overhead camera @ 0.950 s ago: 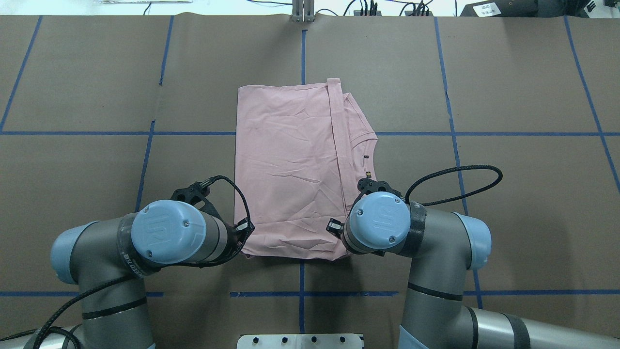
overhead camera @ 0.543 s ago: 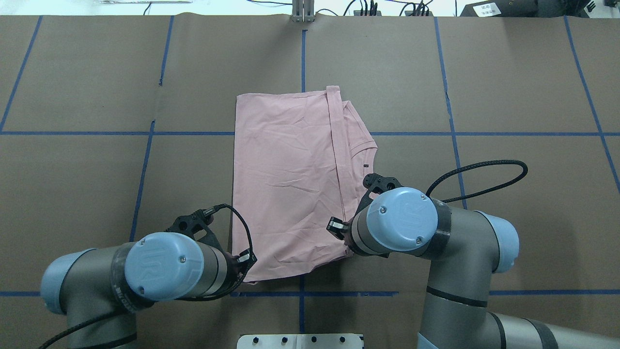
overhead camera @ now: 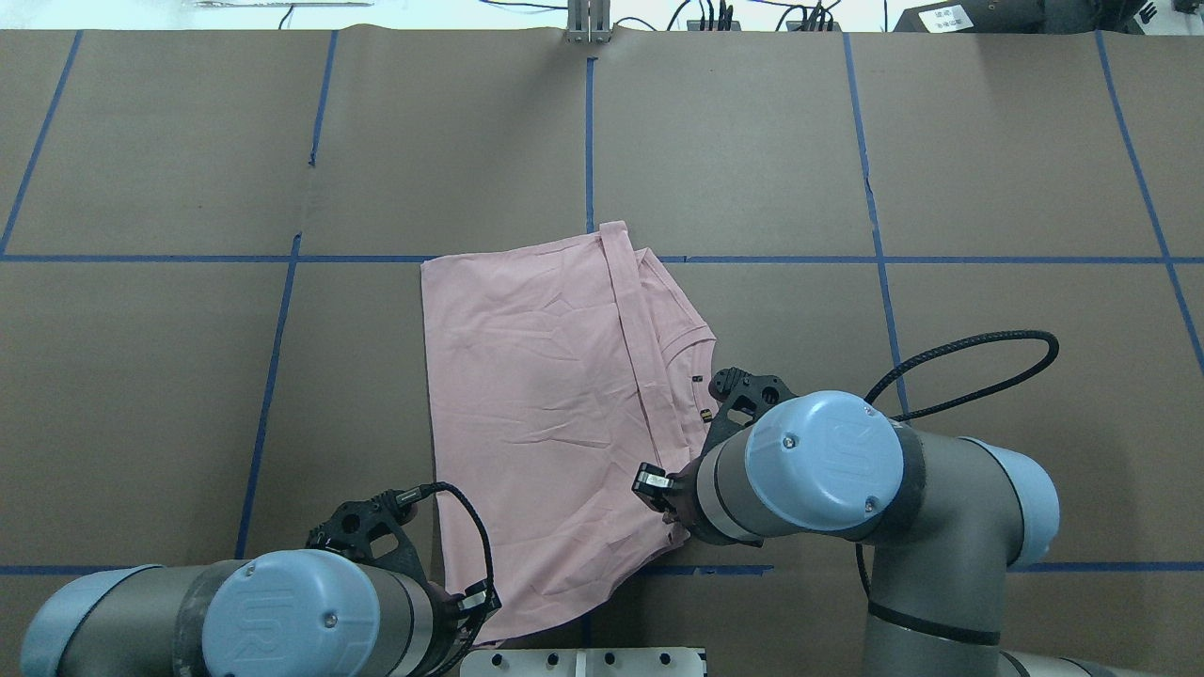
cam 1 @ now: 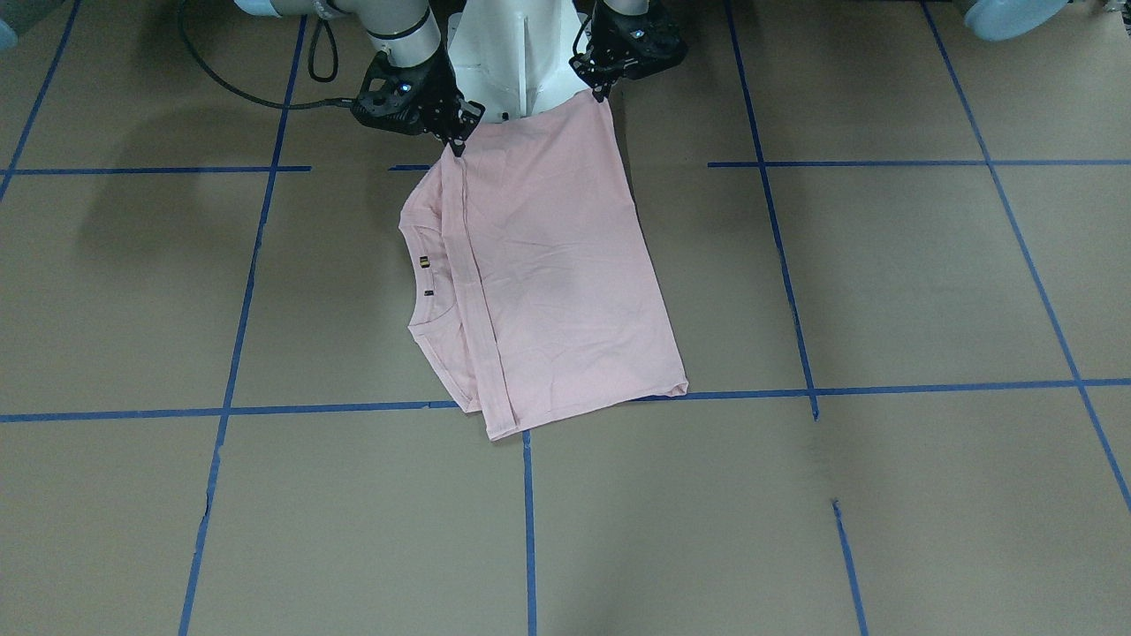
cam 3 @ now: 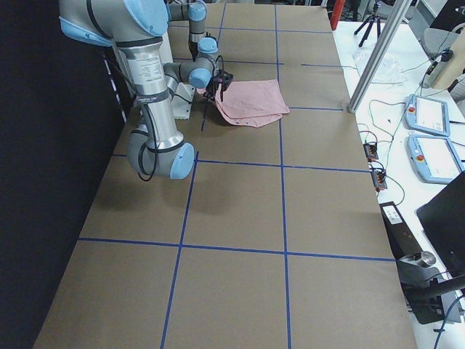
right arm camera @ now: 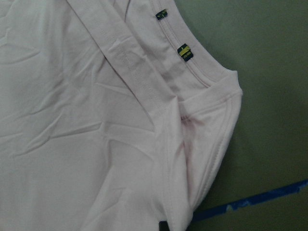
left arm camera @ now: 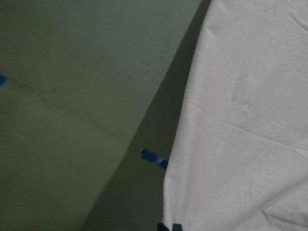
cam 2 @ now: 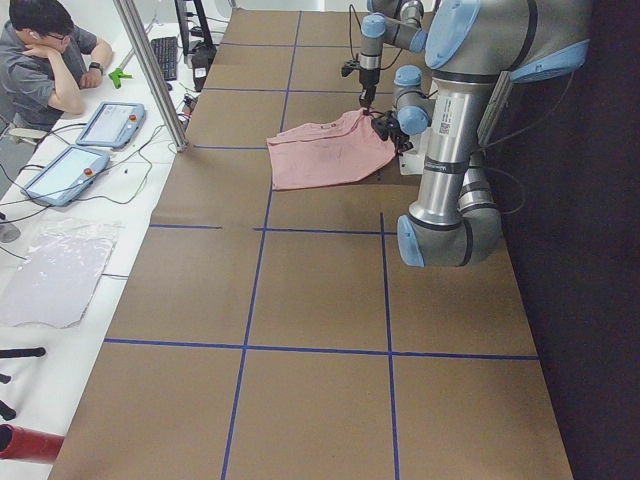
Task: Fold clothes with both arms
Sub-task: 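Grasp the near edge of the shirt with both grippers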
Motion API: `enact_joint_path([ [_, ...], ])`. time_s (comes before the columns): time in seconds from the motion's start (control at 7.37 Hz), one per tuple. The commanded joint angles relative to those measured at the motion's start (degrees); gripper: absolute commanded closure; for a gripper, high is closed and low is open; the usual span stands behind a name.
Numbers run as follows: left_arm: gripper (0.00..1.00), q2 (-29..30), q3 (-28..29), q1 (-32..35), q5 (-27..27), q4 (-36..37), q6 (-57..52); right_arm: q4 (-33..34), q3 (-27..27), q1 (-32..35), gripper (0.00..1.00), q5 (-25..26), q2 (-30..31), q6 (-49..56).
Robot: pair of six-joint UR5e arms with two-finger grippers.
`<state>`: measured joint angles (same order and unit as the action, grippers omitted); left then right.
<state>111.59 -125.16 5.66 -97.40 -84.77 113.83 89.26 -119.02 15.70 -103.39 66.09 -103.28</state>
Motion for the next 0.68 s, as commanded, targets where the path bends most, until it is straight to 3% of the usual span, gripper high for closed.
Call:
enact_joint_path([
  [0.0, 1.0, 0.1, -0.8, 0.6, -0.1, 0.8, -0.4, 0.0, -0.7, -2.0, 1.0, -0.1, 0.4, 0.0],
  [0.54, 1.0, 0.6, 1.6, 10.8, -0.1, 0.4, -4.1, -0.2, 1.2, 1.1, 1.0, 0.4, -0.2, 3.4],
])
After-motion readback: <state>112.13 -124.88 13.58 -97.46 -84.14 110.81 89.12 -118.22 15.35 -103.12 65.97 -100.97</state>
